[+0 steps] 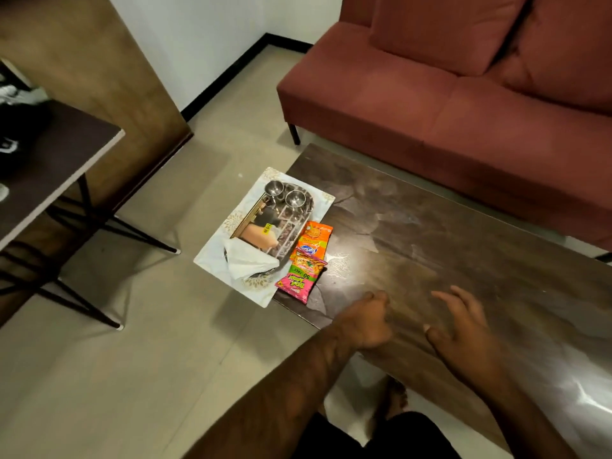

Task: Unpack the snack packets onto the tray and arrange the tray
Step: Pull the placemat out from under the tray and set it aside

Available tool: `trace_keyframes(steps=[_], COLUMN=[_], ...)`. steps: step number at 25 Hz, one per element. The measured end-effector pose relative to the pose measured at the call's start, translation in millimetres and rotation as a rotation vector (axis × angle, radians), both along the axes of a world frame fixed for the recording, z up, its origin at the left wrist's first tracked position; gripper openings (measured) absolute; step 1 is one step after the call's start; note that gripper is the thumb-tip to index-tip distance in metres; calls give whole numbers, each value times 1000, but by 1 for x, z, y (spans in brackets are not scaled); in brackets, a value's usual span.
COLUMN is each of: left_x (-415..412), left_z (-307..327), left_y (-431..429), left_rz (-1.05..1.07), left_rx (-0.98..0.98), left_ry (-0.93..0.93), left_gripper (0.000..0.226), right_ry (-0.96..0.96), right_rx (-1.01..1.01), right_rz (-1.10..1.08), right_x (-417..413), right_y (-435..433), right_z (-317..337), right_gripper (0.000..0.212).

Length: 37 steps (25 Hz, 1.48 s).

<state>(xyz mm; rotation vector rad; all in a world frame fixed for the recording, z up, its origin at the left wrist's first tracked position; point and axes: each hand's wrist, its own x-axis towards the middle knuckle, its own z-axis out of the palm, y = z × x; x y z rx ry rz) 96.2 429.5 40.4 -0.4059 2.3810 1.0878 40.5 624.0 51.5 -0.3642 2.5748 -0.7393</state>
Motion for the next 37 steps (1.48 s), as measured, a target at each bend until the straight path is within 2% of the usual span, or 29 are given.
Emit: trace_keyframes(steps=[14, 21, 26, 30, 33, 37], left_x=[15, 20, 13, 3, -5, -11], left_z=[-1, -13, -42, -69, -96, -134], left_y=[-109, -151, -204, -253, -283, -298], left_rz=[527, 616, 539, 452, 431, 392], left_rx=[26, 57, 118, 200, 246, 287], left_ry=[-93, -132, -202, -282, -321, -346], left_gripper=[48, 40, 42, 45, 43, 38], right_ry=[-196, -276, -397, -548, -584, -669], right_rx=[-91, -56, 20, 26, -46, -164], right_rz=[389, 418, 269, -61, -273, -536], right_x=[-43, -42, -31, -27, -29, -33], right_y=[-110, -145, -200, -251, -283, -318], right_z=[-12, -24, -59, -103, -152, -204], right_gripper=[61, 60, 63, 49, 28, 30])
